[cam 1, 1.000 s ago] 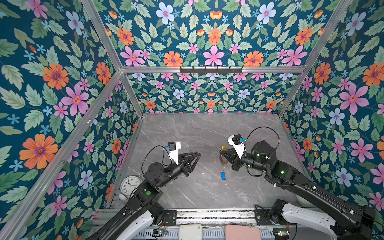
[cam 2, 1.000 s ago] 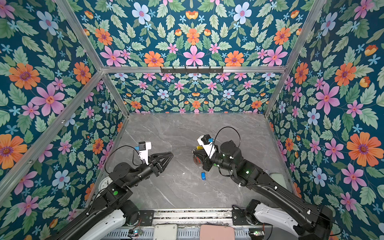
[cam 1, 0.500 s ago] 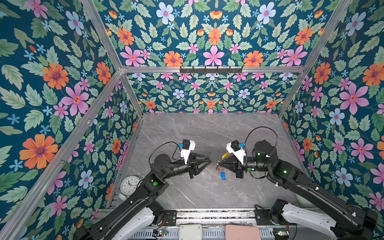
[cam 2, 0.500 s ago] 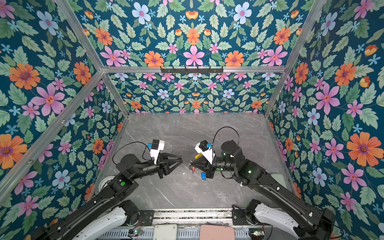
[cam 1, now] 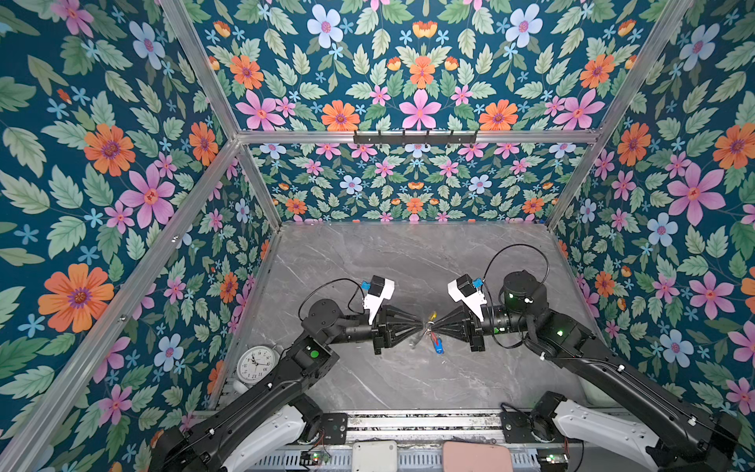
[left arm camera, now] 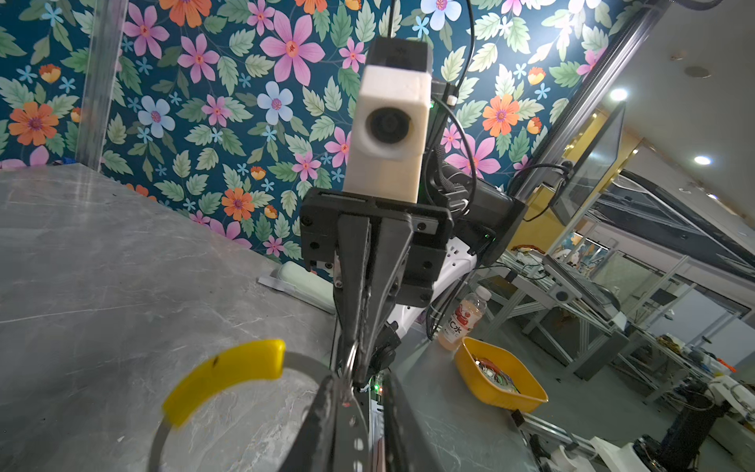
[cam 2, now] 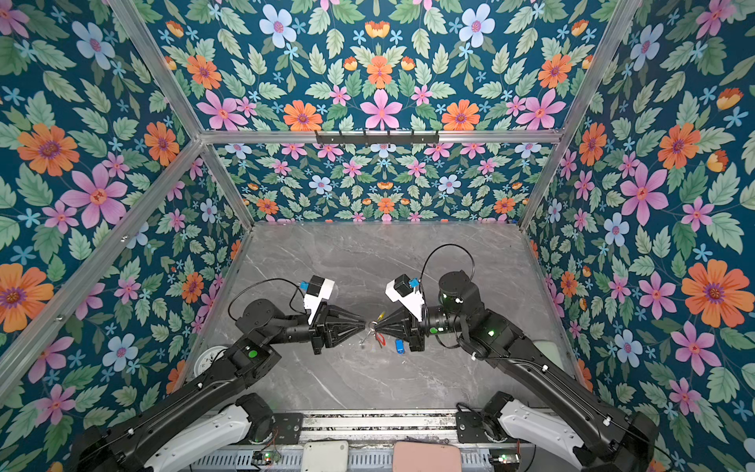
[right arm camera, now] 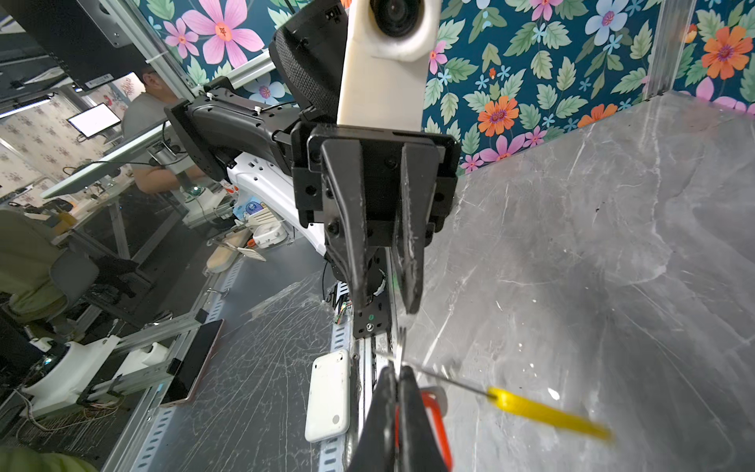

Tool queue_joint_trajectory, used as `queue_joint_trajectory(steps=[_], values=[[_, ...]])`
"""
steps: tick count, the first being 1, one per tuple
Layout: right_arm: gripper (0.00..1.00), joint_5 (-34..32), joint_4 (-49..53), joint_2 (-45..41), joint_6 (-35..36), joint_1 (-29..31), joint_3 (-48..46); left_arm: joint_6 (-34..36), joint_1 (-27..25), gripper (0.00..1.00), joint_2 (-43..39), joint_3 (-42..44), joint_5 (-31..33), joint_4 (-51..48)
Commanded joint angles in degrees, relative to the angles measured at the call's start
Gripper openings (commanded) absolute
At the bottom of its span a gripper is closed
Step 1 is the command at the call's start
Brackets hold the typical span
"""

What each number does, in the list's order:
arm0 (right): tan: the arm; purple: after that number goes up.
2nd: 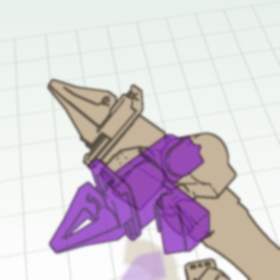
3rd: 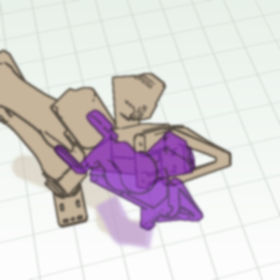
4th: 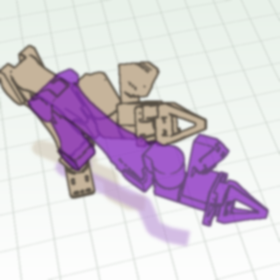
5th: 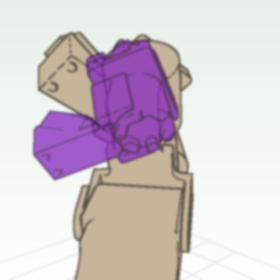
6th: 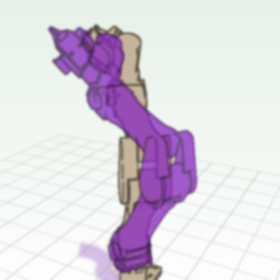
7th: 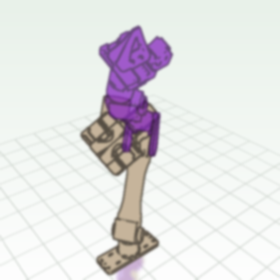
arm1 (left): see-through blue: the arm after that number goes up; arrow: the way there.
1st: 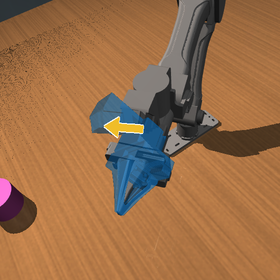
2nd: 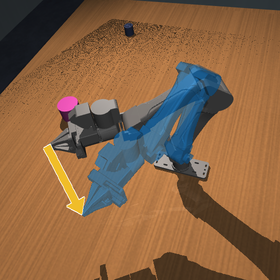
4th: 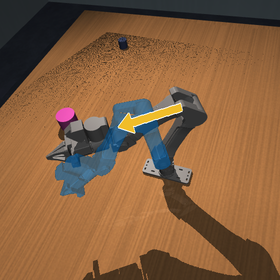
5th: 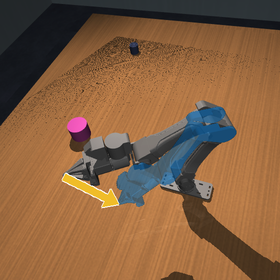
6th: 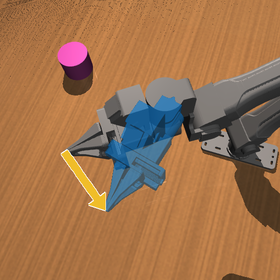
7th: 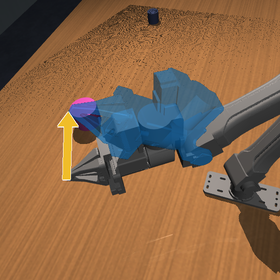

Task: Remove the keys from the keyring

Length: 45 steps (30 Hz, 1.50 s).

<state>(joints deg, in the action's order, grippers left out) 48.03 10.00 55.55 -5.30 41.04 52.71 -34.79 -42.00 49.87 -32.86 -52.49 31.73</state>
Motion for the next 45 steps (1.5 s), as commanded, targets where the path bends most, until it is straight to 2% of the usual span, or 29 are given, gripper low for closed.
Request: queue_joint_trajectory(steps=[1,11,25,31,35,40,41,45], values=[[0.00,2.40,-2.61,0.52,-0.46,0.10,0.76,-0.83,0.05,0.24,0.53,-0.37,-1.58,2.66],[0.00,3.68,-3.00,2.52,-0.83,0.09,1.52,-1.56,0.08,0.22,1.52,-0.54,-3.01,4.64],[0.00,2.83,-3.86,3.07,-1.46,0.07,1.70,-3.41,-0.11,0.03,2.28,-0.09,-3.22,7.36],[0.00,2.70,-3.55,3.40,-1.21,0.06,2.40,-4.94,-0.37,0.10,3.23,0.08,-4.11,9.60],[0.00,2.68,-3.58,3.54,-1.12,0.09,2.40,-5.03,-0.54,0.00,3.31,0.25,-3.88,9.78],[0.00,1.00,-5.25,3.12,-2.37,0.10,1.48,-5.69,-1.15,0.00,2.91,0.73,-1.43,11.65],[0.02,0.46,-5.96,2.84,-2.88,0.07,1.17,-5.77,-1.24,0.00,2.74,0.90,-0.75,12.15],[0.32,-2.24,-9.60,0.53,-5.33,0.08,-1.03,-5.97,-1.52,0.00,1.90,1.66,2.35,13.70]])
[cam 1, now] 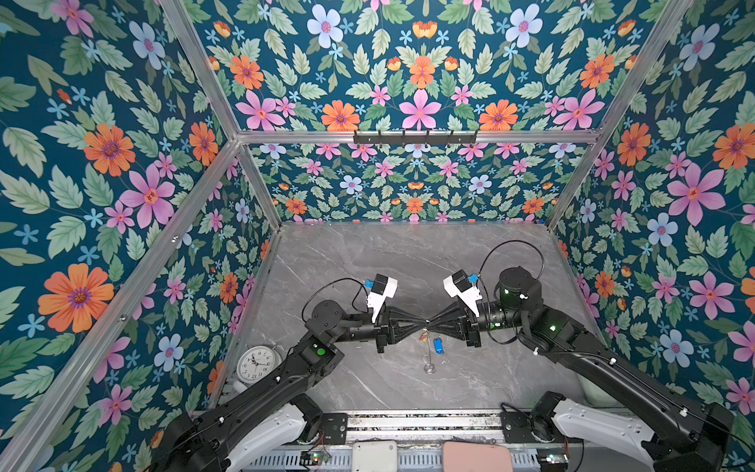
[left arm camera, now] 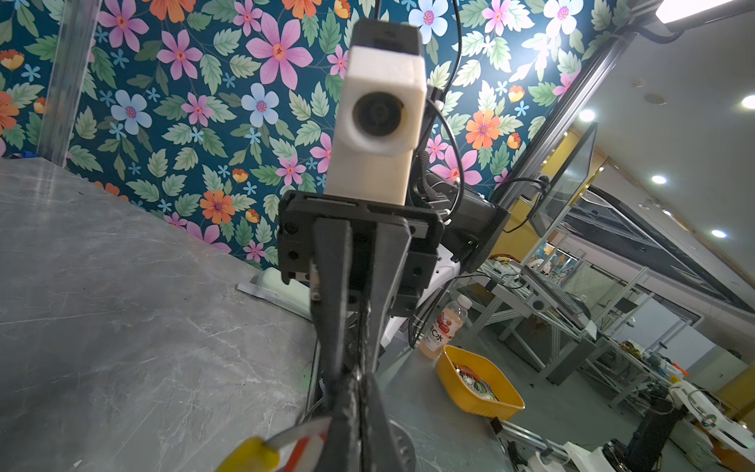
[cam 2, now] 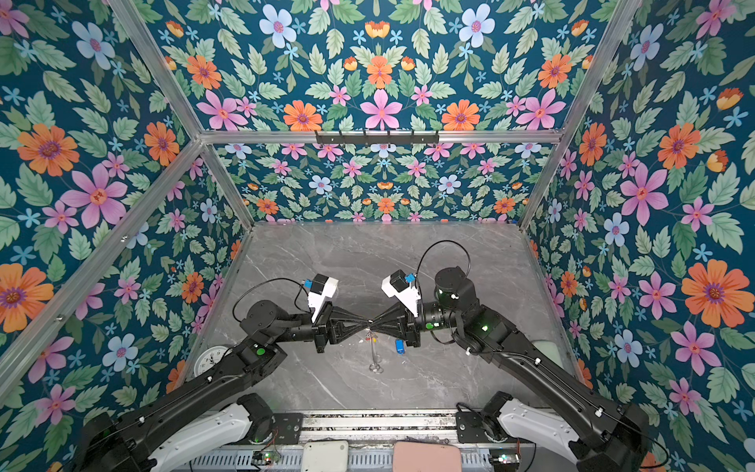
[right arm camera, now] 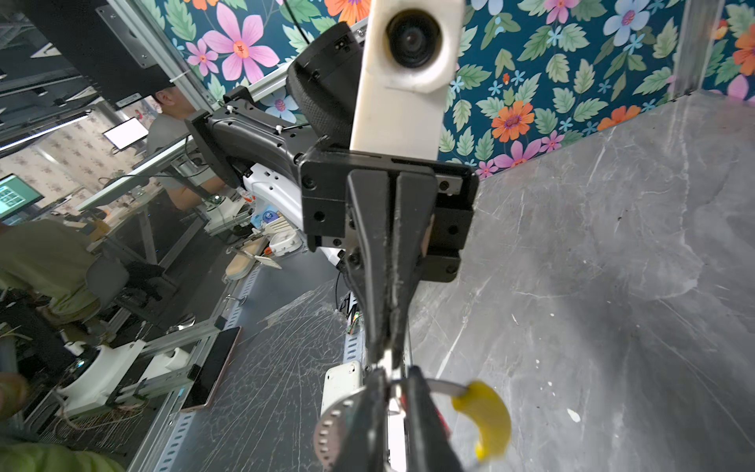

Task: Remove the keys from the keyring

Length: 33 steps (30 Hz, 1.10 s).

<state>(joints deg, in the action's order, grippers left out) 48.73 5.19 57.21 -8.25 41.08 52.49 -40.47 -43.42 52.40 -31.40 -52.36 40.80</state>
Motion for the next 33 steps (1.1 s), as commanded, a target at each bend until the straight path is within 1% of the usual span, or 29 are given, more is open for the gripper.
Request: queue_joint_trajectory(steps=[1,6,11,18,25,28,33], values=[[0.36,-3.60,-5.57,-1.81,-2.90,0.05,-1.28,-0.31,-0.19,0.00,-0.79,0.36,3.11,5.08],[0.43,-8.29,-11.75,-6.38,-6.29,0.04,-5.14,-0.40,-0.26,0.00,-1.60,1.40,7.16,7.64],[0.44,-10.62,-16.00,-8.86,-9.75,0.05,-7.55,-0.66,-0.44,0.00,-2.07,2.13,10.62,9.16],[0.44,-13.95,-21.15,-9.66,-13.66,0.05,-10.10,-0.80,-0.63,0.00,-2.46,2.41,13.26,9.58],[0.46,-16.18,-28.17,-8.89,-18.33,0.71,-12.36,-0.67,-0.67,0.00,-3.94,4.51,18.09,10.77],[0.48,-17.08,-28.97,-7.64,-18.35,1.78,-11.90,-0.90,-0.78,0.00,-4.02,5.15,18.78,12.46],[0.48,-18.05,-31.74,-4.30,-18.42,4.62,-10.79,-2.32,-0.76,0.00,-2.94,6.69,19.73,17.91]])
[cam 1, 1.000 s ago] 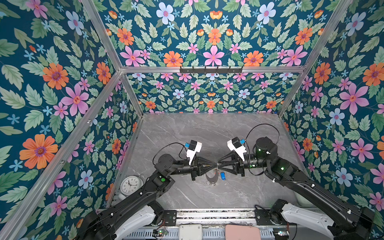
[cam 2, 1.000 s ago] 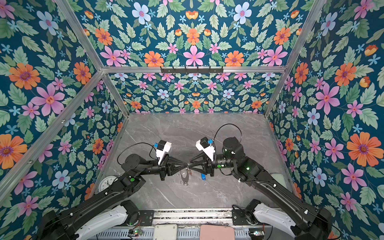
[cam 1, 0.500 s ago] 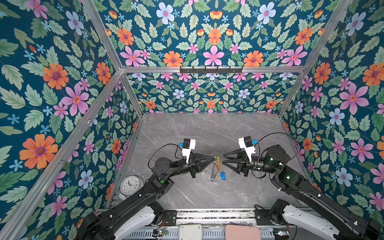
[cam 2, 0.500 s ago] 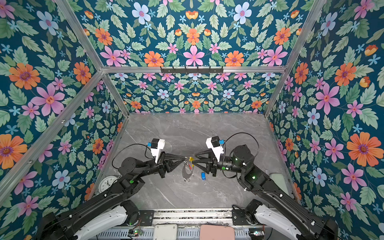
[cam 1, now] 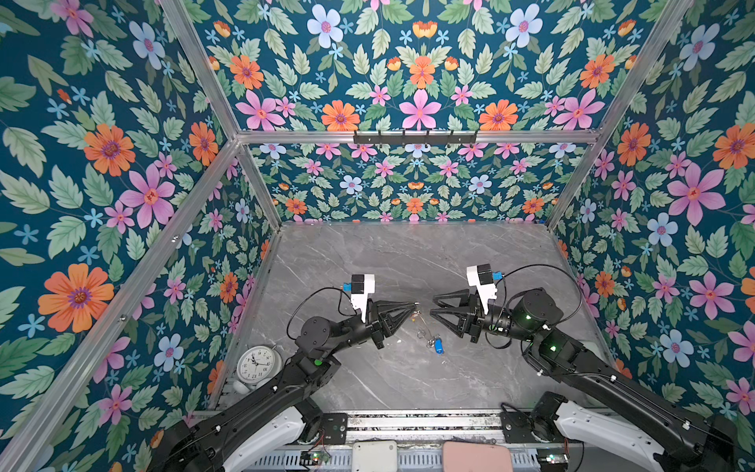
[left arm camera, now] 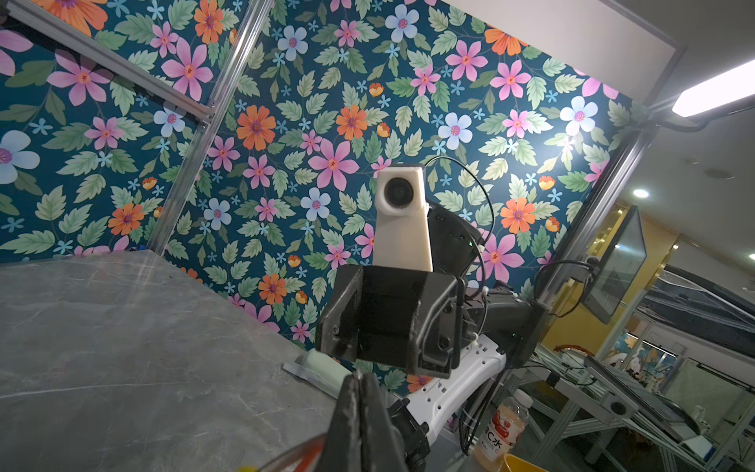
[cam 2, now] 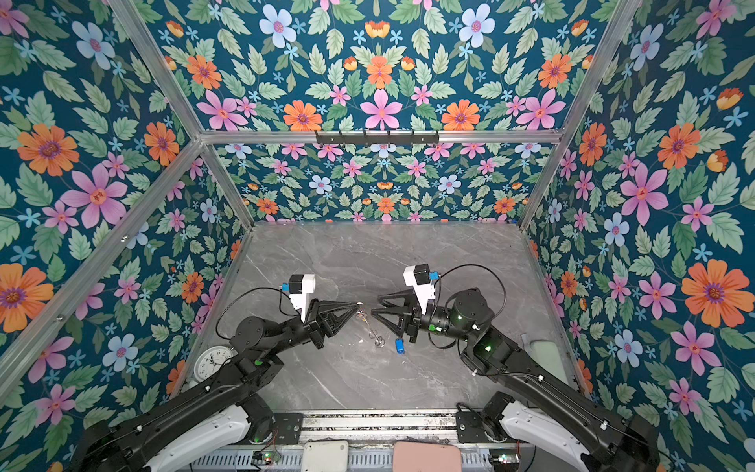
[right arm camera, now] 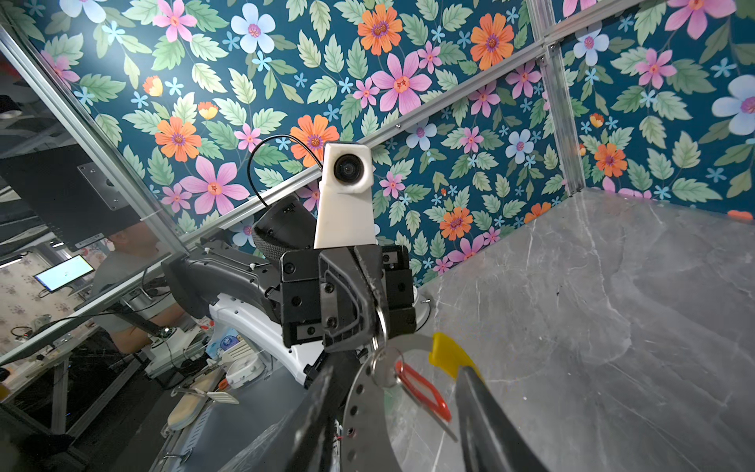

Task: Remove the keys from the keyring

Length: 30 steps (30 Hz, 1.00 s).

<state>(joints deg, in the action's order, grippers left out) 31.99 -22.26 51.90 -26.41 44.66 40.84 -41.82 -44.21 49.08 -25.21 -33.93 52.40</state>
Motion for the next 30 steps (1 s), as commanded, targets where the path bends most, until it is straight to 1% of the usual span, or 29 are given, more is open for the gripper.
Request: queue_joint_trajectory(steps=[1,6,12,15,18,23,30], values=[[0.48,-1.93,-4.68,1.55,-0.27,1.57,1.03,-1.33,0.00,0.00,0.63,0.76,1.44,7.32],[0.45,-3.67,-8.72,3.35,-1.98,2.61,0.91,-2.34,0.00,0.00,1.87,1.57,1.92,11.32],[0.39,-5.13,-8.95,4.78,-3.07,2.70,0.76,-3.08,-0.05,0.00,2.42,2.65,2.38,14.19],[0.37,-4.54,-9.44,5.70,-3.64,2.80,1.08,-3.24,-0.04,0.00,2.51,2.90,2.57,14.96],[0.31,-3.95,-9.88,6.26,-3.73,3.14,1.51,-3.34,-0.01,0.00,2.60,3.00,2.59,15.19],[0.28,-3.70,-9.98,6.71,-3.82,3.37,1.78,-3.35,0.00,0.00,2.51,3.28,2.80,15.26],[0.19,-2.81,-9.99,7.25,-4.09,3.58,2.11,-3.22,-0.02,0.00,2.51,3.35,3.05,15.27]])
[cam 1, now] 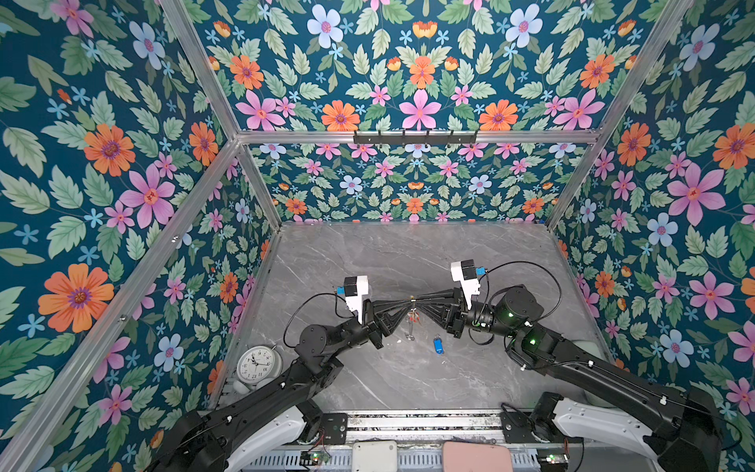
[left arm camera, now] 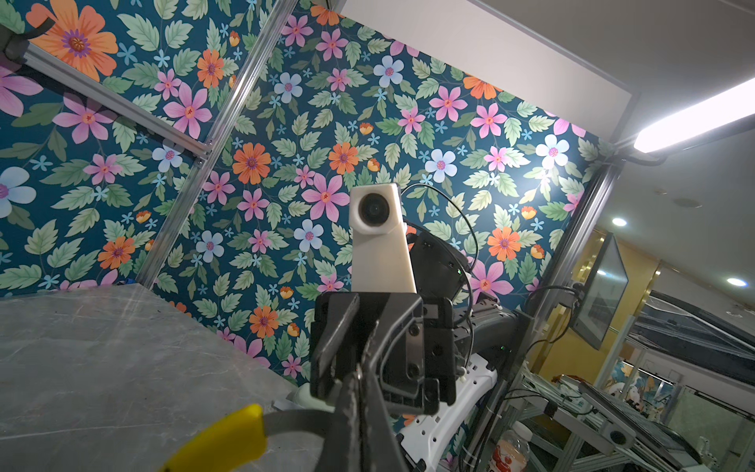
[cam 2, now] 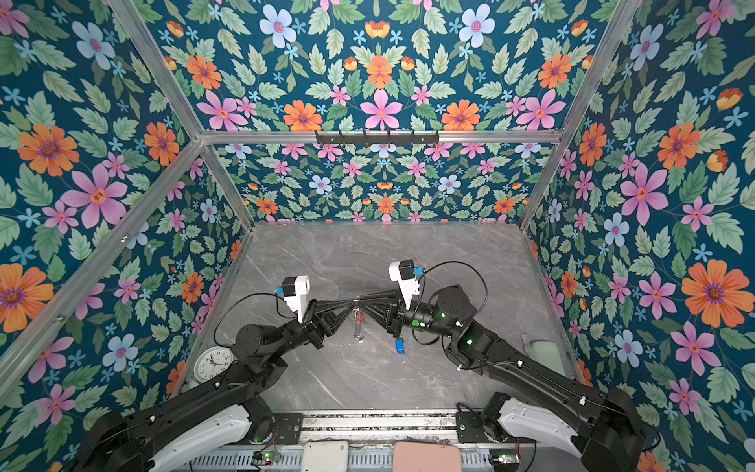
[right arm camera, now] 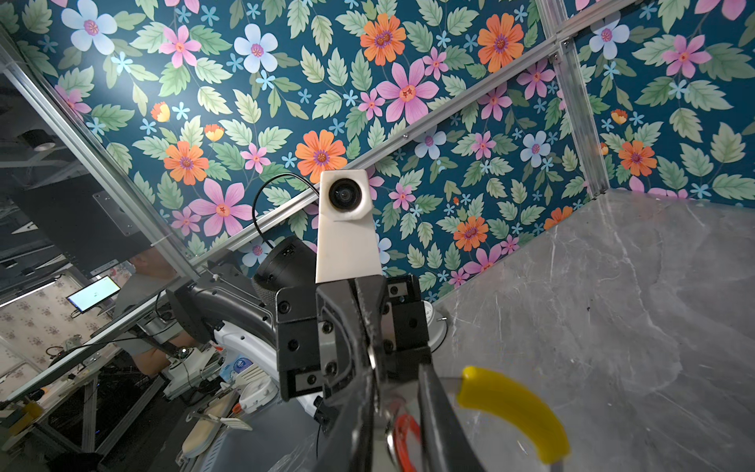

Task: Remove the keys from the keyring

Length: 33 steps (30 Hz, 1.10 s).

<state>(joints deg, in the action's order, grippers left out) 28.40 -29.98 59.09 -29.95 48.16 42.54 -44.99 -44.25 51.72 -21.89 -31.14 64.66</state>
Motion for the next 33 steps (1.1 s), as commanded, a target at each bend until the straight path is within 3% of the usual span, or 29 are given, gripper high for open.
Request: queue_joint_trajectory(steps=[1,8,12,15,18,24,33], values=[[0.18,0.82,-2.28,0.06,-0.54,0.09,0.35,-0.02,0.04,0.00,-0.18,0.01,0.20,3.01],[0.01,1.65,-1.95,-0.03,-0.46,0.23,0.47,0.24,0.01,0.00,-0.48,0.31,1.09,2.75],[0.00,2.16,1.18,-0.67,1.13,0.26,1.39,0.20,0.04,0.01,-0.71,0.06,0.31,2.19],[0.00,2.74,7.73,-1.72,4.28,0.26,3.64,0.34,-0.03,0.16,-1.63,-0.08,-0.35,0.02],[0.00,5.01,18.78,-2.10,10.00,0.17,7.94,1.40,-0.02,0.24,-3.69,-0.68,-1.44,-4.82],[0.00,11.14,36.10,-1.30,19.88,-0.56,14.83,5.86,0.03,0.31,-8.51,-4.54,-4.36,-20.22],[0.00,15.65,44.58,-1.19,24.55,-3.08,18.15,11.99,0.01,0.32,-9.54,-11.60,-10.17,-38.60]])
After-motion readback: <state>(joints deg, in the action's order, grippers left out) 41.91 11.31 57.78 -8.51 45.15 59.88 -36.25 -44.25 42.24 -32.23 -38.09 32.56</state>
